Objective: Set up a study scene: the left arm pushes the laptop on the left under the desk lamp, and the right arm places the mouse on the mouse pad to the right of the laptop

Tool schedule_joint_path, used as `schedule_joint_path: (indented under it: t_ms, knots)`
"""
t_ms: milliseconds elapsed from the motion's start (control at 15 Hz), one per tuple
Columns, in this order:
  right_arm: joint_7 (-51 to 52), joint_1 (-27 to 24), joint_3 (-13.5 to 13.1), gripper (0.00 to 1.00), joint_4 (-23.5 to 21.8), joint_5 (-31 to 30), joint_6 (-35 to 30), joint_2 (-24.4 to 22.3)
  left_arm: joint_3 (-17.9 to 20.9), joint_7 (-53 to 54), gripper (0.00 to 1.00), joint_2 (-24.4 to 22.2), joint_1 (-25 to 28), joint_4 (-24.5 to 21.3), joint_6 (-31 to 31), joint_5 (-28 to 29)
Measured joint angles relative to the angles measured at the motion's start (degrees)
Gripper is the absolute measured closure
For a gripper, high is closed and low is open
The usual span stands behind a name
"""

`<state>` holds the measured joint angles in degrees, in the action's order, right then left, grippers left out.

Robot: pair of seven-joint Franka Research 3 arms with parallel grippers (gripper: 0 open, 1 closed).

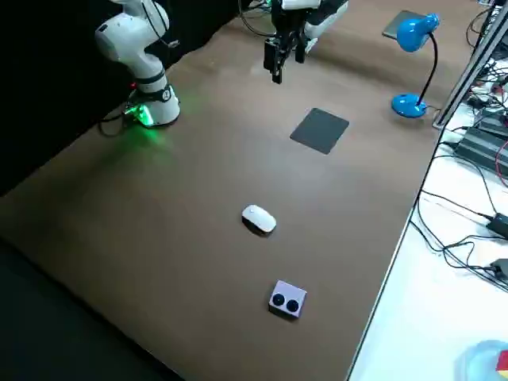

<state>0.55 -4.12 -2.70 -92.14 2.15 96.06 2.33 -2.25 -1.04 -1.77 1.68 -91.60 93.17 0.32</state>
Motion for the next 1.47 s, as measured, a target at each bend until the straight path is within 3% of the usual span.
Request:
schedule_joint_path:
  t_ms: [667, 1000, 1267, 1467]
  knots:
    - [0.01, -0.53, -0.02, 0.00, -0.22, -0.01, 0.27, 0.94, 0.09, -0.12, 0.00, 0.63, 3.37, -2.41, 2.75, 0.01]
    - [0.25, -3.92, -0.23, 0.00, -0.91, -0.18, 6.95, 9.61, 0.40, -7.98, 0.00, 6.60, 12.33, -3.36, 6.15, -0.03]
    - [5.80, -8.60, -0.41, 0.00, -1.28, -0.18, 15.78, 17.85, 0.57, -25.14, 0.00, 12.00, 12.95, -3.47, 10.25, 1.18]
    - [6.61, -9.34, -0.41, 0.00, -3.54, -0.17, 23.25, 21.67, 0.65, -34.28, 0.00, 15.90, 13.98, -3.52, 14.24, 2.13]
